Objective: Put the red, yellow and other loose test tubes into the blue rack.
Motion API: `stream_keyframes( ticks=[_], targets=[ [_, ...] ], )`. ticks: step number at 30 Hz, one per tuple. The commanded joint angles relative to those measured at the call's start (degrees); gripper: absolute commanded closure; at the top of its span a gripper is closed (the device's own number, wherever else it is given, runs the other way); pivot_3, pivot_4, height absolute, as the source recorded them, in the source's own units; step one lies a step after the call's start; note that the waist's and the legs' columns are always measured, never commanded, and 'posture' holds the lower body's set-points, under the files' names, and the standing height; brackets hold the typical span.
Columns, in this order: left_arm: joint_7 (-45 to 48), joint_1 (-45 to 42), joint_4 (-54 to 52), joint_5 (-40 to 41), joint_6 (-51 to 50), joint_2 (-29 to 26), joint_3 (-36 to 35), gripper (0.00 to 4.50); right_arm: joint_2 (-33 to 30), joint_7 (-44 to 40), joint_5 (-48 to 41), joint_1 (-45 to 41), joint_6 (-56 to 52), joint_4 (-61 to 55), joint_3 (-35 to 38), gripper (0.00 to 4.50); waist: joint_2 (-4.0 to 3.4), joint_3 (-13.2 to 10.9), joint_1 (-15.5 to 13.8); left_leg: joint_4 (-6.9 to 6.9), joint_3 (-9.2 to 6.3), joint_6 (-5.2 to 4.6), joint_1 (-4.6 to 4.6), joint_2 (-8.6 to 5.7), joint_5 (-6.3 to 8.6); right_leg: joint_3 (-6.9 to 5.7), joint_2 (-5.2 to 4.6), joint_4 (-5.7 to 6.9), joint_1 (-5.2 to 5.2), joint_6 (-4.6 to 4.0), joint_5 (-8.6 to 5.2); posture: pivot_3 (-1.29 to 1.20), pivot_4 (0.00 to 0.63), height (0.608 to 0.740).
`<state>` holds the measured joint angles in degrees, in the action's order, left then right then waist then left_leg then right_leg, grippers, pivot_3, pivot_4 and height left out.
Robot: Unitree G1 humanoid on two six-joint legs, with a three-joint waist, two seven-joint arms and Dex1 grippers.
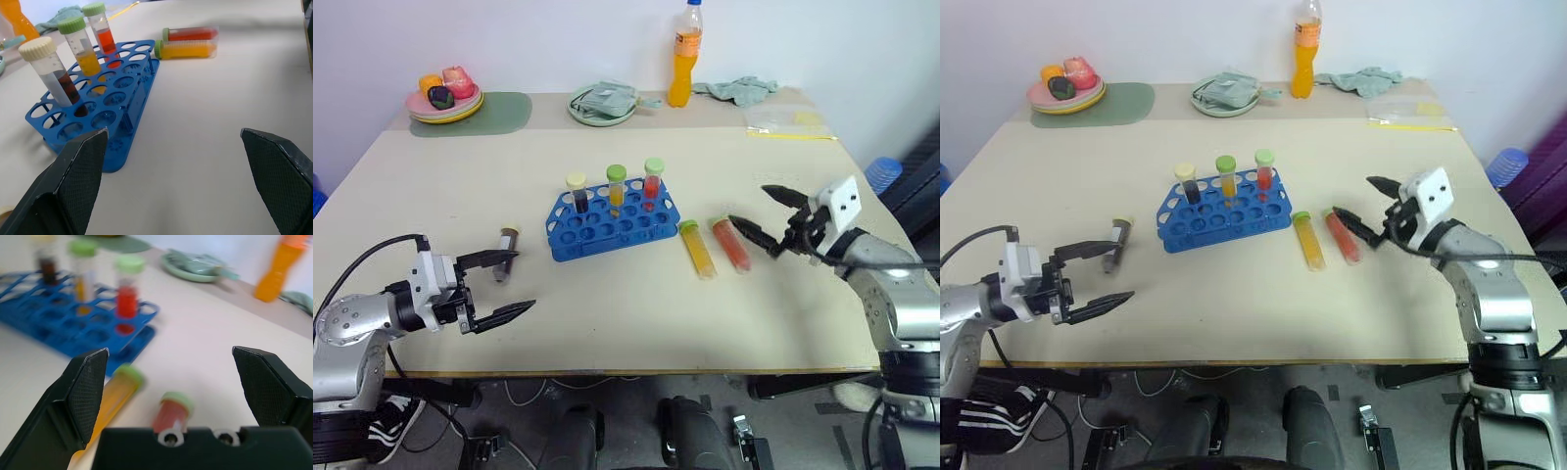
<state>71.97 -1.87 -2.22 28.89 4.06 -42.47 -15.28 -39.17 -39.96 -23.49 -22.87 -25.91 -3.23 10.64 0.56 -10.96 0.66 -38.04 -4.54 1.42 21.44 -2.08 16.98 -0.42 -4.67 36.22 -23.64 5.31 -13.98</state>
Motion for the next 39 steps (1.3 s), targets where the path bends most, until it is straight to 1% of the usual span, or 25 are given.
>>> stream_keyframes(
  ticks=[1,4,7,9,12,15,16,17,19,20,22,24,26,28,33,39],
  targets=[
    [-0.5,-1.7,0.4,-0.3,1.5,0.5,0.3,0.04,-2.2,1.3,-4.7,-3.3,-13.0,-3.8,0.9,0.0,0.0,0.0,-0.1,0.0,0.0,0.0,0.02,0.0,0.0,0.0,-0.01,0.0,-0.01,0.0,0.0,0.0,0.15,0.74],
    [-0.9,-2.8,0.7,-0.4,1.6,1.0,0.8,0.04,-5.6,3.1,-3.8,-6.6,-23.7,-5.0,-1.7,0.0,-0.03,0.0,-0.1,0.0,0.02,-0.01,0.03,-0.03,0.0,0.01,-0.05,-0.01,-0.02,-0.01,0.0,0.0,0.15,0.74],
    [-1.2,-3.4,-0.3,1.4,-0.1,0.7,-0.3,0.04,-6.9,5.7,-5.2,-11.8,-37.1,-5.4,-3.3,0.0,-0.03,0.0,0.2,0.0,0.02,-0.02,0.05,-0.03,0.01,0.01,-0.06,-0.02,-0.05,-0.02,-0.01,0.0,0.15,0.74],
    [-1.4,-4.0,-0.6,2.6,-1.3,0.5,-0.8,0.04,-7.4,6.6,-5.3,-15.7,-44.0,-6.0,-5.9,0.0,-0.03,0.0,0.3,0.03,0.07,-0.03,0.07,0.0,0.01,0.05,-0.06,-0.01,-0.12,-0.02,-0.01,0.0,0.15,0.74],
    [-2.4,-4.7,-0.9,2.7,-1.4,0.9,-0.8,0.04,-4.1,11.5,-3.7,-23.6,-55.8,-3.9,-8.8,0.0,-0.06,0.0,0.4,0.06,0.15,-0.03,0.11,0.02,0.01,0.13,-0.03,0.06,-0.3,-0.02,0.01,0.0,0.15,0.74],
    [-3.2,-2.9,-1.9,3.1,-1.3,1.3,-1.6,0.04,1.0,16.1,-1.8,-27.2,-64.4,-2.0,-8.8,0.0,-0.03,0.0,0.2,0.07,0.17,-0.03,0.22,0.04,0.01,0.15,0.01,0.12,-0.44,0.0,0.03,0.0,0.15,0.74],
    [-3.7,-1.9,-3.0,3.4,-1.7,1.6,-1.7,0.04,1.7,16.7,-1.8,-27.8,-65.8,-1.8,-9.6,0.0,-0.02,0.0,0.2,0.07,0.17,-0.03,0.25,0.04,0.01,0.15,0.01,0.12,-0.46,0.0,0.03,0.0,0.15,0.74],
    [-4.0,-1.3,-3.6,3.7,-2.0,1.7,-1.8,0.04,2.2,17.1,-2.0,-28.2,-66.4,-1.9,-10.3,0.0,-0.04,0.0,0.1,0.07,0.17,-0.03,0.32,0.03,0.01,0.15,0.0,0.12,-0.53,0.0,0.03,0.0,0.15,0.74],
    [-4.8,-0.2,-5.1,3.7,-2.1,2.4,-1.3,0.04,3.4,18.8,-1.9,-28.4,-66.6,-0.3,-10.8,0.0,-0.05,0.0,0.0,0.02,0.21,-0.02,0.77,-0.04,0.01,0.17,-0.06,0.12,-0.95,0.1,0.1,0.0,0.15,0.74],
    [-5.3,0.4,-5.9,3.5,-2.1,2.8,-0.9,0.04,5.3,21.6,0.3,-29.1,-66.6,1.7,-9.5,0.0,-0.05,0.0,-0.1,-0.06,0.2,-0.01,0.98,-0.05,0.0,0.17,-0.06,0.11,-1.11,0.18,0.15,0.0,0.15,0.74],
    [-6.1,1.3,-7.3,3.4,-2.3,3.2,-0.7,0.04,7.3,25.5,3.0,-30.2,-66.6,4.7,-8.5,0.0,-0.04,0.0,0.0,-0.08,0.24,0.0,1.02,-0.09,-0.01,0.17,-0.1,0.1,-1.13,0.23,0.18,0.0,0.15,0.74],
    [-6.8,2.4,-9.0,3.5,-2.7,3.4,-0.9,0.04,8.8,27.3,4.8,-31.8,-66.6,6.4,-8.2,0.0,-0.05,0.0,0.0,-0.08,0.29,0.01,1.02,-0.12,-0.02,0.19,-0.12,0.08,-1.14,0.27,0.22,0.0,0.15,0.74],
    [-7.6,3.6,-10.4,3.5,-2.9,3.5,-1.1,0.04,9.6,27.4,5.0,-33.3,-66.6,8.8,-9.0,0.0,-0.05,0.0,0.1,-0.07,0.32,0.02,1.02,-0.11,-0.02,0.2,-0.1,0.08,-1.16,0.26,0.24,0.0,0.15,0.74],
    [-8.3,5.0,-11.7,3.4,-2.9,3.5,-1.2,0.04,9.0,26.6,4.7,-34.1,-66.3,10.8,-11.6,0.0,-0.06,0.0,0.2,-0.07,0.32,0.01,1.0,-0.09,-0.02,0.2,-0.07,0.08,-1.16,0.26,0.24,0.0,0.15,0.74],
    [-10.5,7.5,-14.4,3.1,-3.1,3.9,-1.4,0.04,7.8,25.0,4.7,-34.9,-66.3,13.0,-15.4,0.0,-0.07,0.0,0.4,-0.06,0.37,0.0,0.99,-0.07,-0.01,0.21,-0.03,0.1,-1.16,0.25,0.24,0.0,0.15,0.74],
    [-13.7,11.1,-18.5,2.6,-3.4,4.8,-1.1,0.04,7.1,23.0,6.1,-36.3,-65.1,19.5,-19.1,0.0,-0.07,0.0,0.4,-0.07,0.42,-0.01,0.98,-0.07,-0.01,0.23,-0.03,0.1,-1.16,0.25,0.24,0.0,0.15,0.74]
  ],
)
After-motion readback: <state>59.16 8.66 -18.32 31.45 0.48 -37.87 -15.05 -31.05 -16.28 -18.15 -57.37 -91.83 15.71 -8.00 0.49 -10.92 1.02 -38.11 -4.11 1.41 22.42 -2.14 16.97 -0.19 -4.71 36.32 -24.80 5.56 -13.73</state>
